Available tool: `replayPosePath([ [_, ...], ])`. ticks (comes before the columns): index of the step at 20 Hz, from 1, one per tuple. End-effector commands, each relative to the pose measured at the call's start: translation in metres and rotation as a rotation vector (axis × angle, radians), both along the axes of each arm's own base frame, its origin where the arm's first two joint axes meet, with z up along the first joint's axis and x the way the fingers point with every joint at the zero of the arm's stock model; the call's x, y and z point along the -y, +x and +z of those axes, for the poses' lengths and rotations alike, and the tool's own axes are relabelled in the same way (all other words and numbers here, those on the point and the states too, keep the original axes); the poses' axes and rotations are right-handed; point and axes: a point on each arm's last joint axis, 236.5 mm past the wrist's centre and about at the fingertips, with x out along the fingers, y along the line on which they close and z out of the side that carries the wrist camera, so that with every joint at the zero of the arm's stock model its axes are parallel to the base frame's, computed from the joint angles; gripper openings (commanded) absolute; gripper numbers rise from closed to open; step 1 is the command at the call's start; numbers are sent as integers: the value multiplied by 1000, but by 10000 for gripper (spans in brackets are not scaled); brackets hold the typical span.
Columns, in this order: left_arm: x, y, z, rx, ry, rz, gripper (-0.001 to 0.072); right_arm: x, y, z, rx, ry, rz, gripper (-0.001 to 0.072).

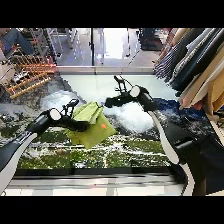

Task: Fold the clothes and pants, and hang the long-sleeved shirts on hangers.

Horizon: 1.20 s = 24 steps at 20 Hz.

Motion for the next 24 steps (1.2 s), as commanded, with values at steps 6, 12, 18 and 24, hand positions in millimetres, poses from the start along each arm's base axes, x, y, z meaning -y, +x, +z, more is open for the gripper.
replayPosePath([
  [6, -53, 21, -3, -19, -15, 179, 20, -10, -40, -64, -363, 187, 21, 587],
  [12, -55, 21, -2, -22, -16, 182, 20, -38, -43, -83, -428, 271, 46, 587],
  [18, -53, 12, -4, -56, -17, 164, 19, -86, -65, -92, -527, 331, 80, 472],
  [24, -52, 7, 12, -47, -23, 150, 20, -114, -80, -33, -486, 466, 188, 9],
])
